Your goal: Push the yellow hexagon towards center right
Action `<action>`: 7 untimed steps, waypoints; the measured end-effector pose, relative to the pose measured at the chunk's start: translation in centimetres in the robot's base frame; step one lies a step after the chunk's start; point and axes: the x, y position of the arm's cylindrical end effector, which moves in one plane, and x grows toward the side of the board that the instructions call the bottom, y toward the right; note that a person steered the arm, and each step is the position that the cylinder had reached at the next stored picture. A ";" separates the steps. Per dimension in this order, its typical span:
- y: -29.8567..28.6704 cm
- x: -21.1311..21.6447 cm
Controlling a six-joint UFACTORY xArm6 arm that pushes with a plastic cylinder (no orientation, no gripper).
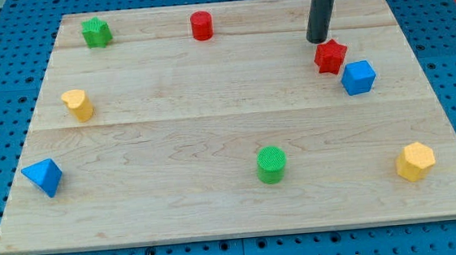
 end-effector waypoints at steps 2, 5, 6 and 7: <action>-0.1 4.6; 12.8 13.9; 12.2 24.7; 11.9 31.0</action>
